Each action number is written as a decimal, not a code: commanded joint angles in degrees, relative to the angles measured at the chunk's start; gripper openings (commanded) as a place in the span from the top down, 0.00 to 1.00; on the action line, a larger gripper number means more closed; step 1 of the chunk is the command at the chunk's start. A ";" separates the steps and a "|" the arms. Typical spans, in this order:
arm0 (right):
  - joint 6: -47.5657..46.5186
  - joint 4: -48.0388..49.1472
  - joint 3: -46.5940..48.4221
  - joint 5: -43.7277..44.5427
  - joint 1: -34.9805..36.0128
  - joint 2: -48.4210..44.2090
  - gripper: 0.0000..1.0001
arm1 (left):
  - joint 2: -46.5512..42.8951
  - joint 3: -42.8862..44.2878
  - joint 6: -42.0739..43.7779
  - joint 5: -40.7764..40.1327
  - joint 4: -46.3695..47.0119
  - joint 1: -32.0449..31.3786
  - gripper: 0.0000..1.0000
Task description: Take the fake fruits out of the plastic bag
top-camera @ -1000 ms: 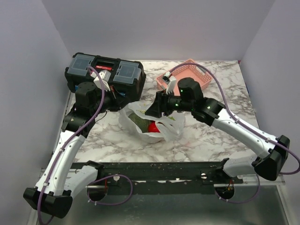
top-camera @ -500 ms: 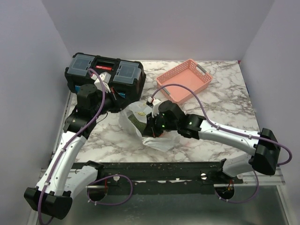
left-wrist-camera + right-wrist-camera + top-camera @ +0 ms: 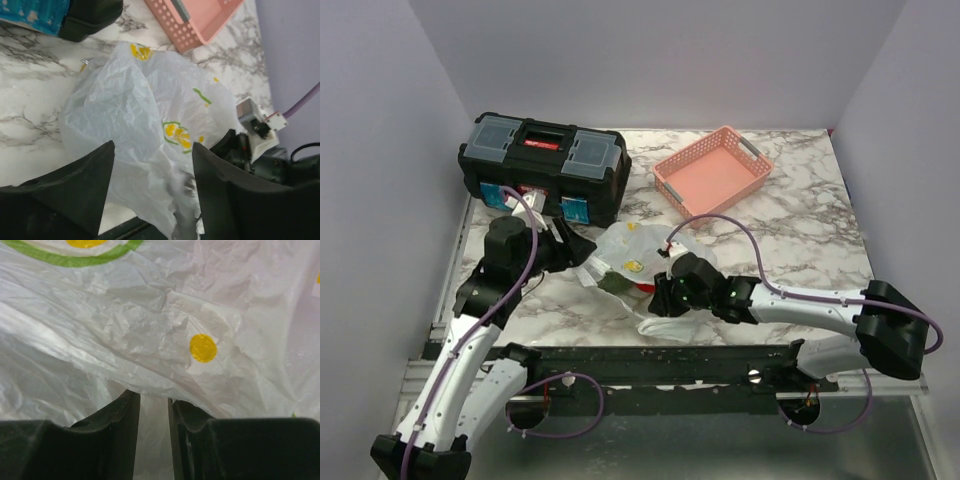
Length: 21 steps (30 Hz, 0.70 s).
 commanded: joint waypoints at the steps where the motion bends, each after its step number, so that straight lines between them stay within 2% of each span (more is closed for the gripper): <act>1: 2.47 7.85 -1.25 0.28 0.37 -1.26 0.65 | -4.11 6.03 4.68 -2.50 -6.44 0.25 0.23; 2: 2.80 8.65 -1.32 0.28 0.44 -0.83 0.62 | -5.53 7.24 5.41 -2.56 -7.51 0.25 0.15; 4: 4.18 11.48 -1.57 -1.88 0.39 0.25 0.53 | -8.41 9.39 6.02 -2.45 -9.41 0.19 0.06; 6: 5.56 14.24 -1.15 -3.05 0.40 1.60 0.45 | -11.52 10.04 5.48 -0.46 -9.73 0.16 0.02; 8: 5.92 15.56 0.01 -3.96 0.38 2.71 0.39 | -13.43 9.74 4.27 3.59 -9.01 0.16 0.02; 12: 5.78 15.79 3.22 -4.74 0.40 4.70 0.22 | -12.08 9.82 4.32 14.48 -8.43 0.14 0.04; 16: 5.58 14.32 6.19 -5.92 0.39 6.56 0.19 | -8.09 12.57 10.07 18.74 -14.24 -0.63 0.04; 18: 5.75 14.49 6.66 -5.34 0.42 6.79 0.18 | -7.11 12.25 11.90 18.09 -15.77 -1.97 0.04; 21: 5.60 14.19 8.46 -5.16 0.37 7.88 0.18 | -6.58 10.82 12.62 7.55 -18.11 -4.73 0.04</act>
